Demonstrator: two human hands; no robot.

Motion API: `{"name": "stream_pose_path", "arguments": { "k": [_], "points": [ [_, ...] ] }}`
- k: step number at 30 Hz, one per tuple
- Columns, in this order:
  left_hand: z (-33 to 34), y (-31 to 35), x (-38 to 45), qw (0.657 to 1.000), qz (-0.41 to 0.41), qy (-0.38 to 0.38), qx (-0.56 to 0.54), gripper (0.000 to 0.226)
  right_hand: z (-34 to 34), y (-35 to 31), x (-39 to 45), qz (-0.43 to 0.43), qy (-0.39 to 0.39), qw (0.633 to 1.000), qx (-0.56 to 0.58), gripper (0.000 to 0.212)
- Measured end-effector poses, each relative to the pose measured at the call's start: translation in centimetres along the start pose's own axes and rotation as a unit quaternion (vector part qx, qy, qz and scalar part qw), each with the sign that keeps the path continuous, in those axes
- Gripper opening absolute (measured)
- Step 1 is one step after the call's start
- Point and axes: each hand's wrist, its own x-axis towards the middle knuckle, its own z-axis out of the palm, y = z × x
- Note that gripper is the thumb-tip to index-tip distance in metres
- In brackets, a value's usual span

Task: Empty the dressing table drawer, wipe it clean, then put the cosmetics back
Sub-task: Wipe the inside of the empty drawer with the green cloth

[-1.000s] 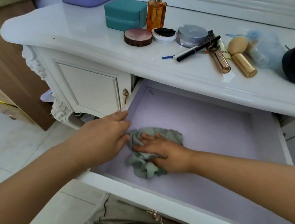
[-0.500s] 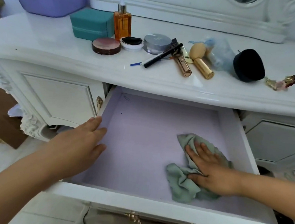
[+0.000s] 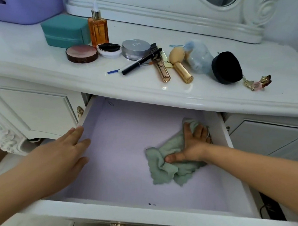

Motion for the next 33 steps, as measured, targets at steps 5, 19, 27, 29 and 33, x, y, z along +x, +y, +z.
{"name": "stream_pose_path", "arguments": {
  "k": [5,19,27,29,33],
  "points": [
    [0.6,-0.5,-0.2,0.999,0.019,0.033,-0.005,0.038,0.0,0.6,0.1,-0.021,-0.007,1.000,0.009,0.140],
    [-2.9,0.2,2.8,0.997,-0.072,0.025,0.030,0.039,0.9,-0.7,-0.2,0.017,0.055,0.992,0.113,0.122],
    [-0.3,0.6,1.5,0.996,0.004,0.033,0.084,0.049,1.7,-1.4,2.2,0.063,0.125,0.987,0.080,0.098],
    [-0.2,0.7,1.4,0.995,0.013,0.052,0.087,0.051,1.3,-1.5,2.8,0.070,0.137,0.985,0.076,0.099],
    [-0.1,0.5,1.3,0.994,0.020,0.070,0.084,0.047,0.8,-1.4,3.6,0.054,0.149,0.986,0.052,0.096]
  ]
}}
